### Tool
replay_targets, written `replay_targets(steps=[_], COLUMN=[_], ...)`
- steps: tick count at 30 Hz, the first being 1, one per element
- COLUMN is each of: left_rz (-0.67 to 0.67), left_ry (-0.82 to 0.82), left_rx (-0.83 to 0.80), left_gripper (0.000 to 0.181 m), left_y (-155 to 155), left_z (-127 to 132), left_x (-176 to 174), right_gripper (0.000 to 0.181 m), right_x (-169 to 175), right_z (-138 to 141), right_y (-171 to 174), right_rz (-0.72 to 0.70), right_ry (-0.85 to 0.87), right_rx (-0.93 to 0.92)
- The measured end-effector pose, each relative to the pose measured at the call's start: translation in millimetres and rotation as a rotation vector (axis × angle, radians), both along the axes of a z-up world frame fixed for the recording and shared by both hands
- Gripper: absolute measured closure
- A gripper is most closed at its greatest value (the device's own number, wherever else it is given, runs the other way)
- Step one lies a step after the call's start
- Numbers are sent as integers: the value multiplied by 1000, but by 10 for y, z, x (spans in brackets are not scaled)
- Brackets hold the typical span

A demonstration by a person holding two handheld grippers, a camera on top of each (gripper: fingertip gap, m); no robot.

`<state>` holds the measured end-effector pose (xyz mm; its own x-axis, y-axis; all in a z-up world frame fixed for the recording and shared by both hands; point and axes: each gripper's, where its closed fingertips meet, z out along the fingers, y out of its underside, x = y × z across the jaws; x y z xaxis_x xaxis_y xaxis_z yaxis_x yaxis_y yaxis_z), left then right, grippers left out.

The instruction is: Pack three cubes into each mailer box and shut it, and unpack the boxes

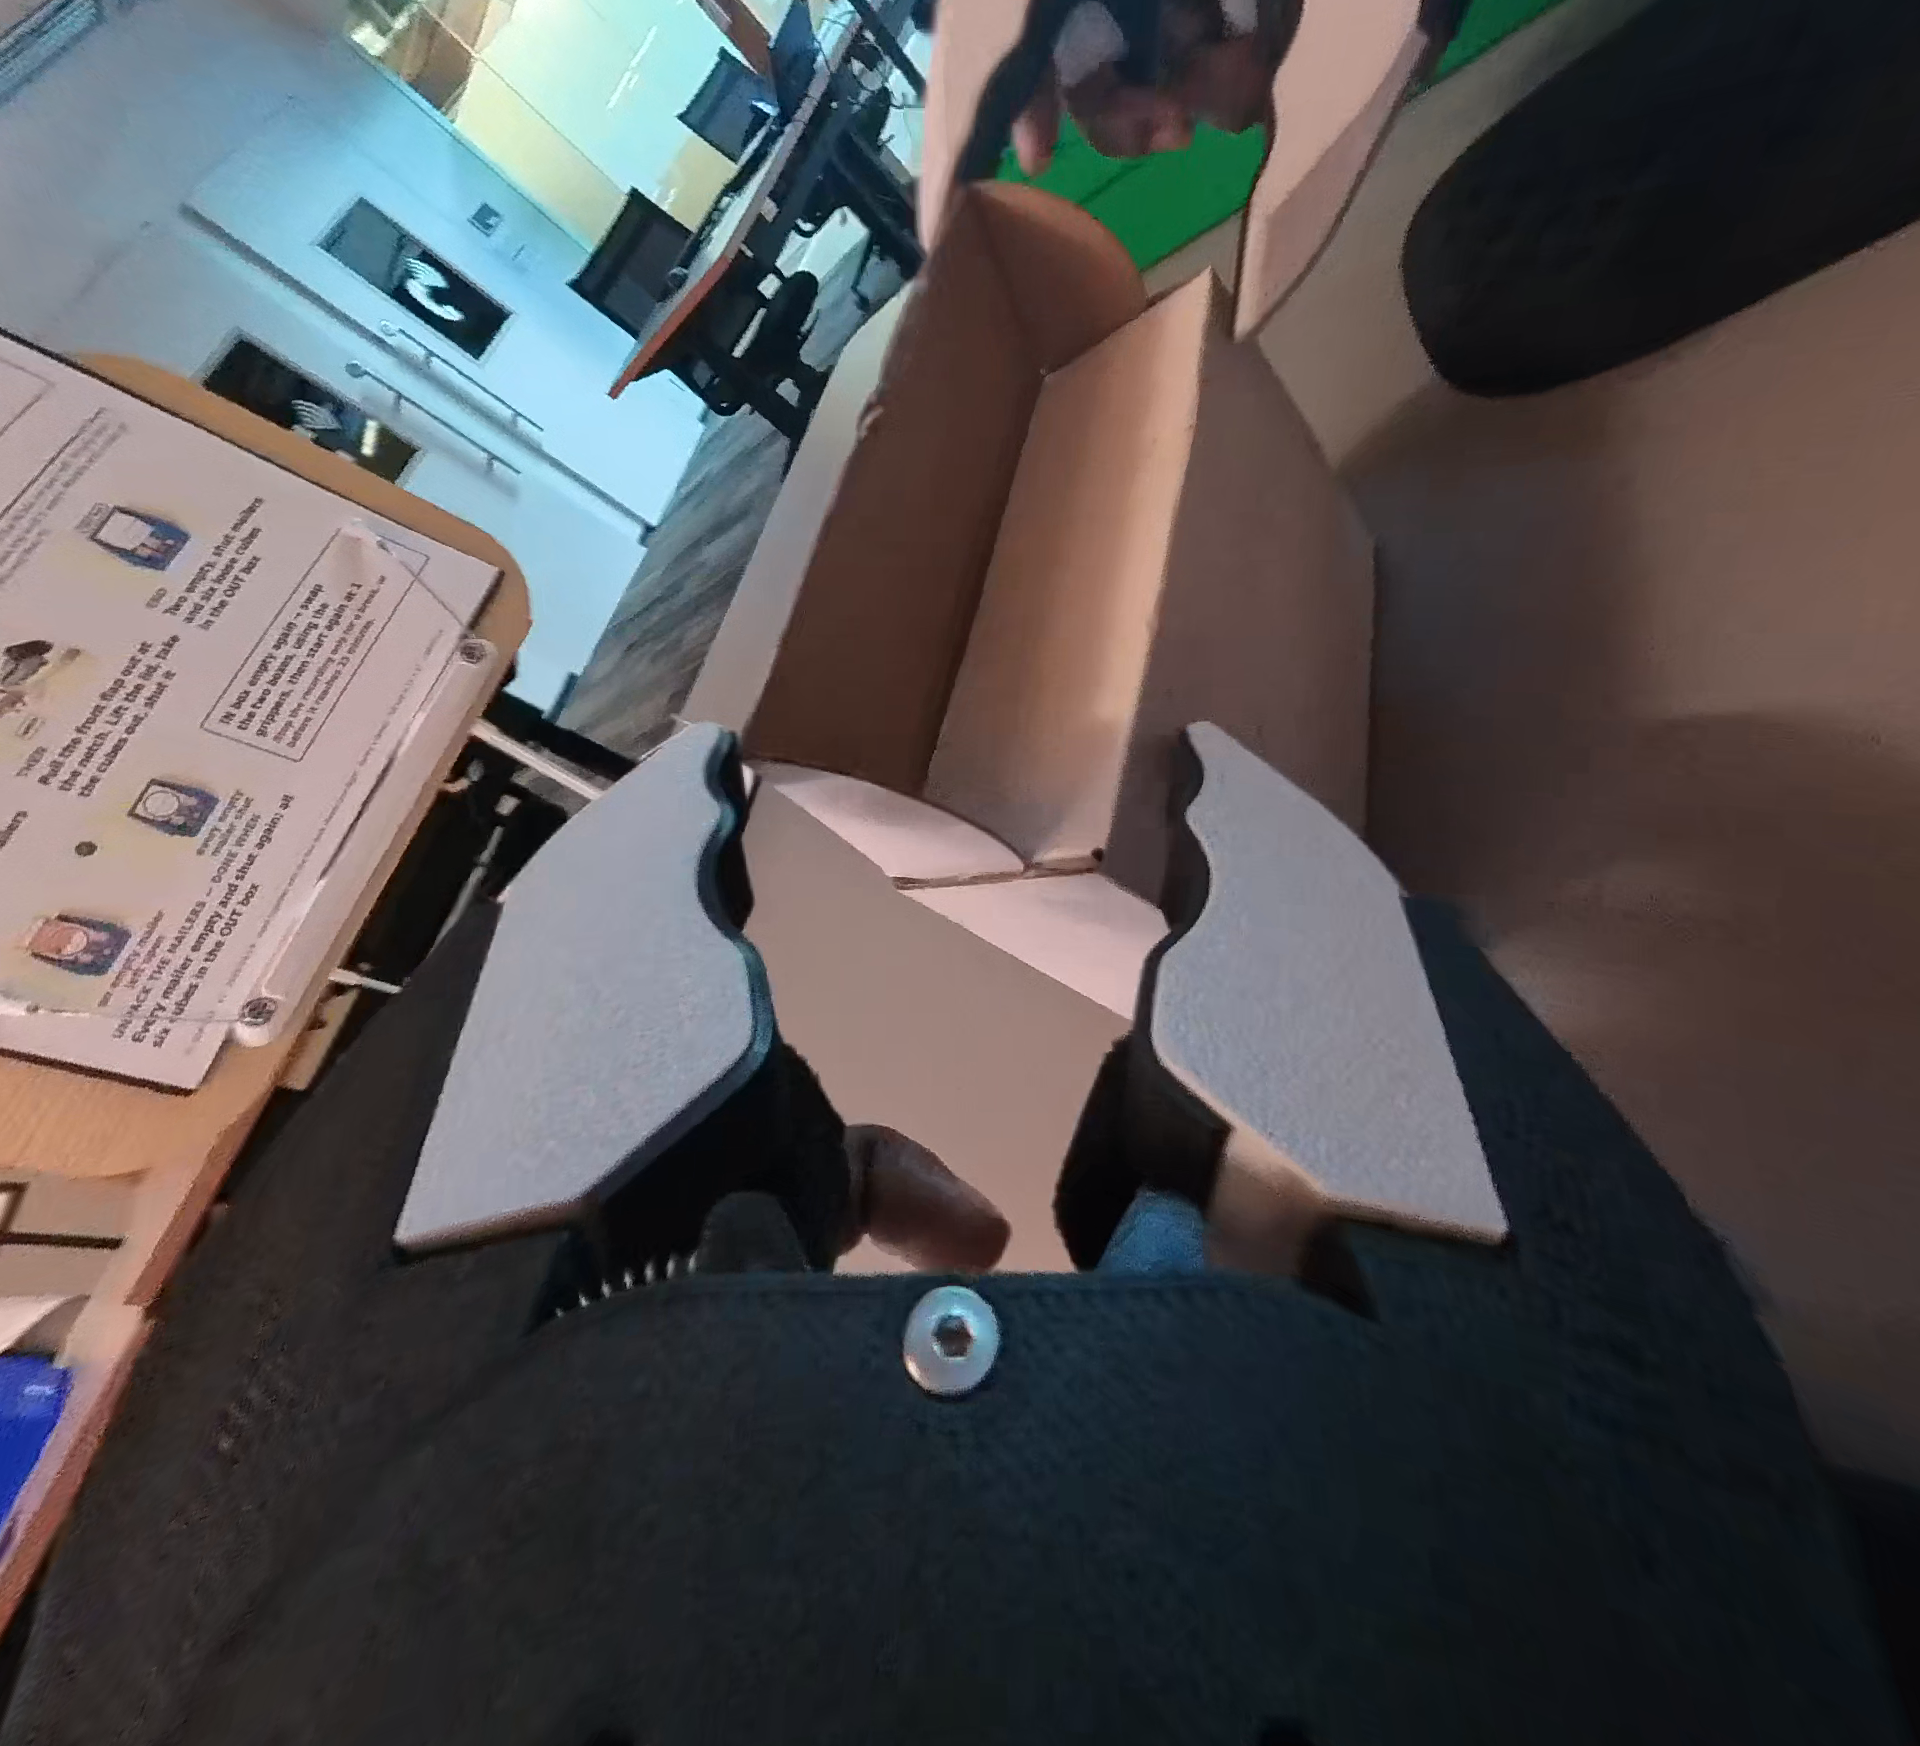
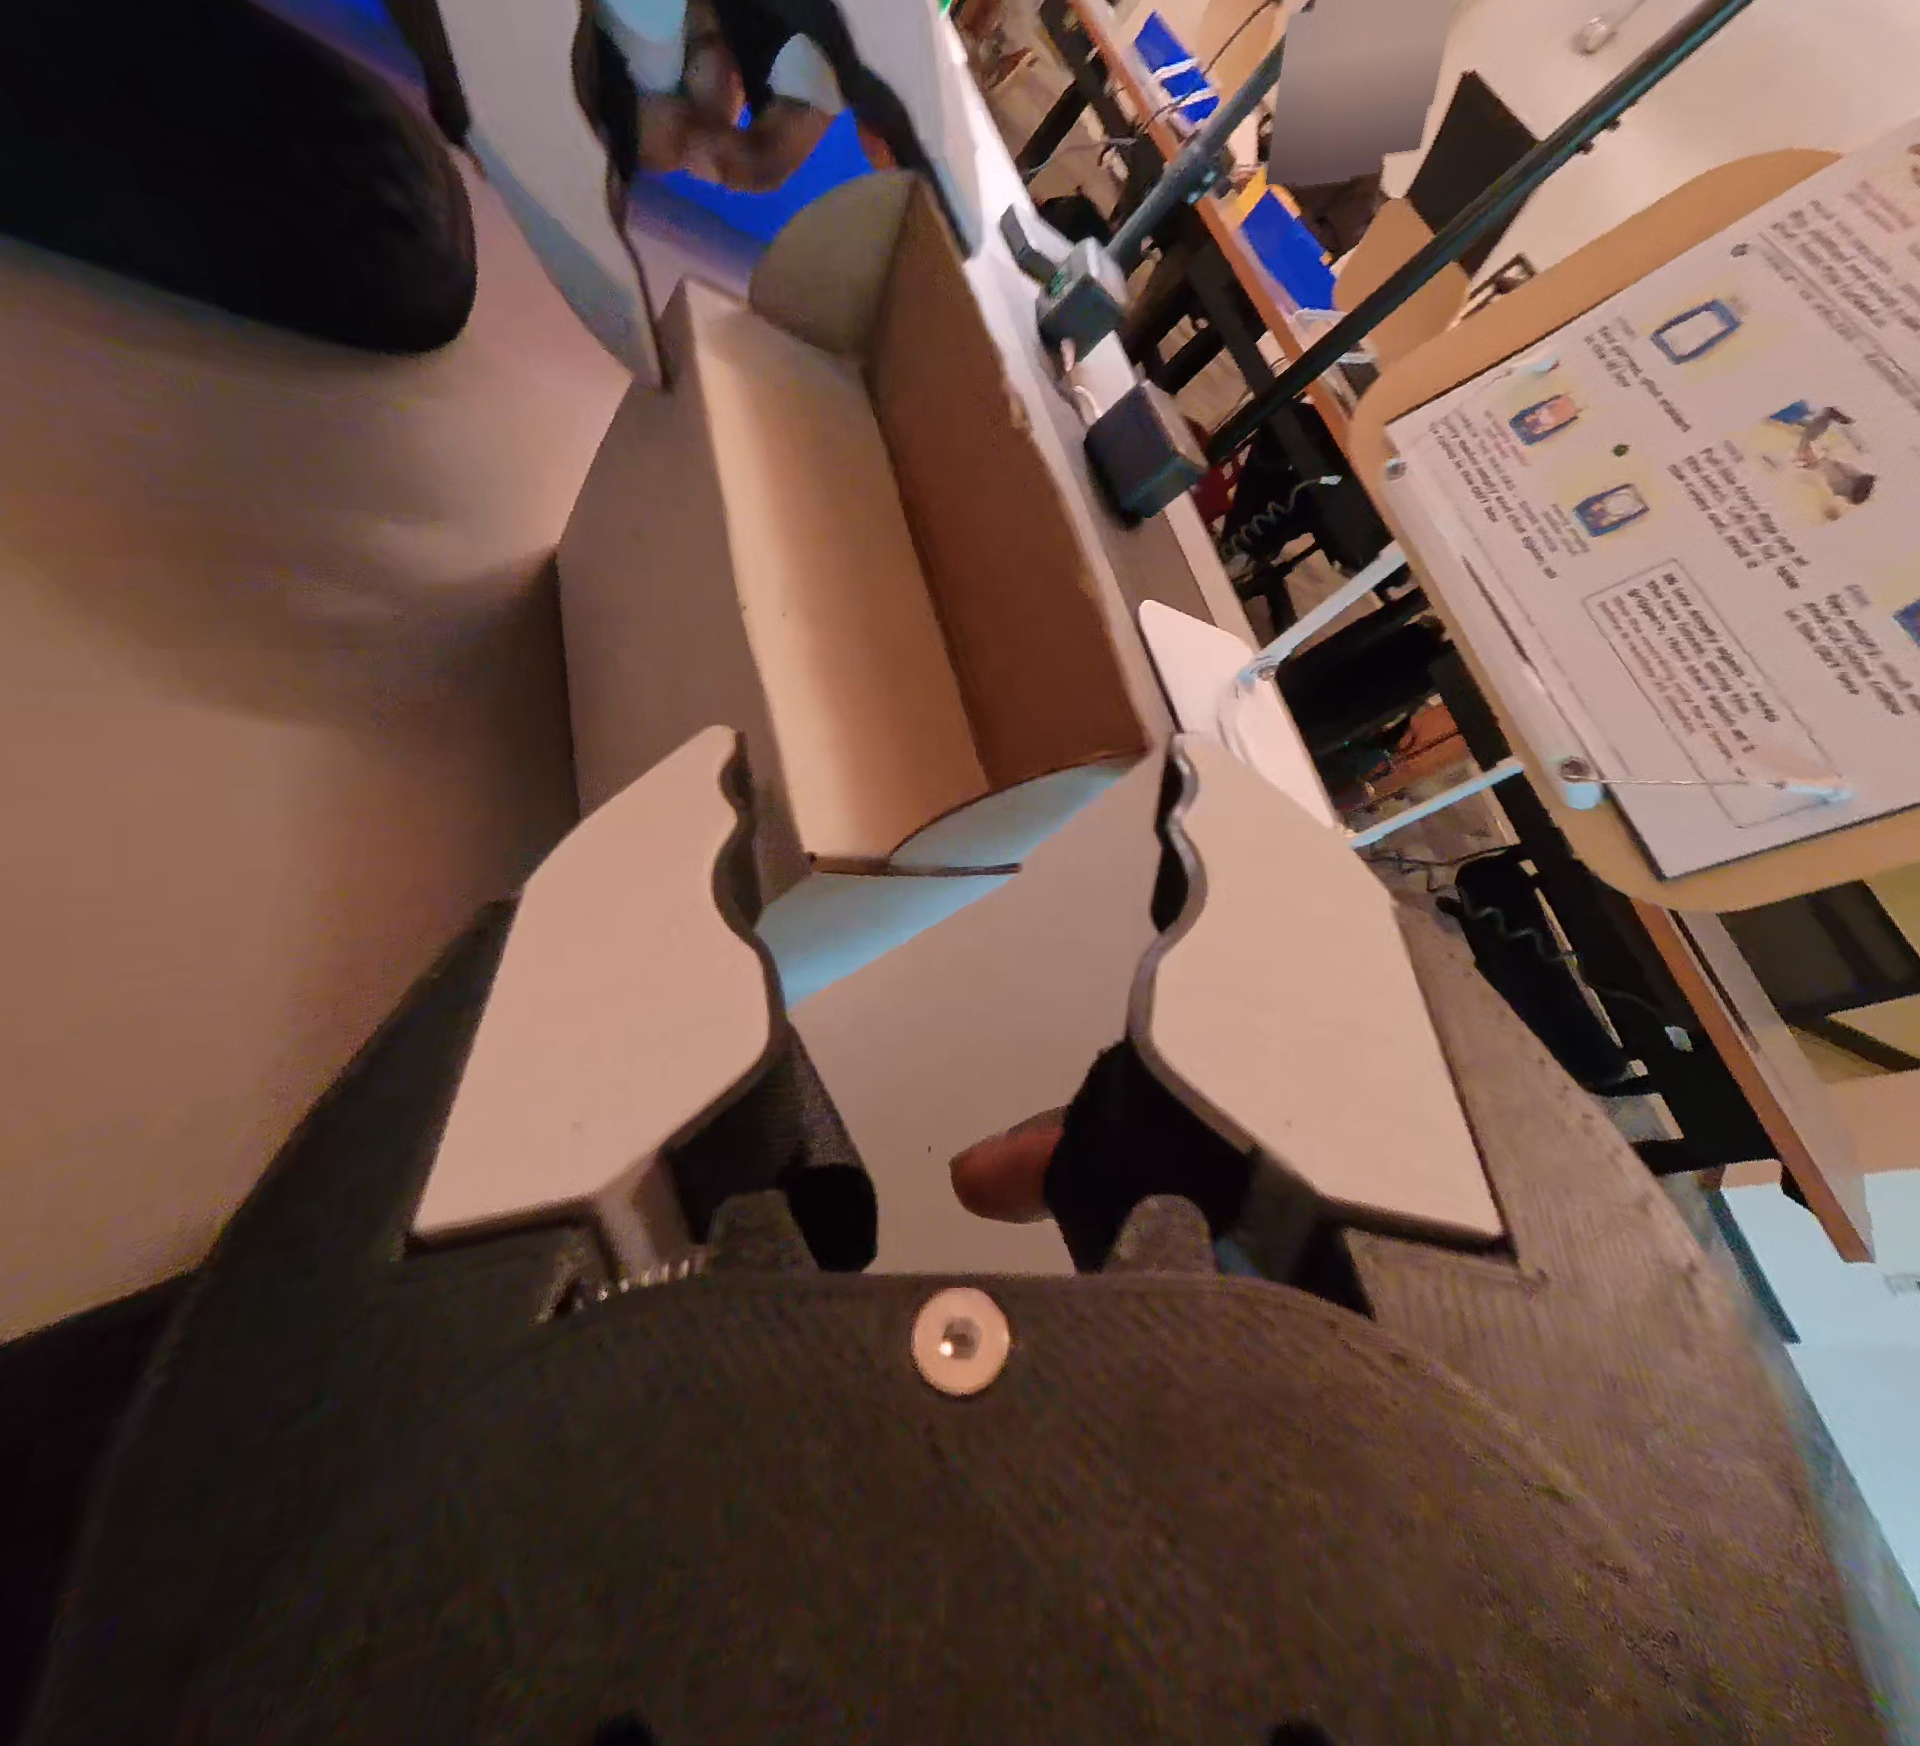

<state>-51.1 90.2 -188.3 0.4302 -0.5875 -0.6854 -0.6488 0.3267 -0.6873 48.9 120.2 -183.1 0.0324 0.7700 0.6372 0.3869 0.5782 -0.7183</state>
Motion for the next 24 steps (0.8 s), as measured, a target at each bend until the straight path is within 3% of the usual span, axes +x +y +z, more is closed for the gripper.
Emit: replay_targets(steps=[6, 10, 12, 14, 16, 18, 24], left_rz=[0, -9, -43, -89, -97, -97, -82], left_ry=[-40, -66, -188, -369, -521, -609, -577], left_rx=[5, -17, -31, -88, -185, -280, -432], left_gripper=[139, 138, 136, 141, 164, 178, 181], left_y=[-70, -115, -163, -218, -199, -159, -120], left_z=[-67, -71, 66, 240, 335, 328, 75], left_x=[-15, -6, 18, 18, -20, -44, -22], right_gripper=[139, 136, 132, 148, 177, 181, 181], right_x=[41, 52, 42, 71, 89, 75, 62], right_z=[-95, -123, 9, 224, 320, 257, 39], right_y=[-16, -94, -167, -201, -138, -87, -72], right_rz=[-24, 5, 58, 111, 119, 110, 95], right_ry=[-15, -5, 96, 253, 340, 333, 238], right_rx=[79, 30, -111, -333, -539, -637, -756])
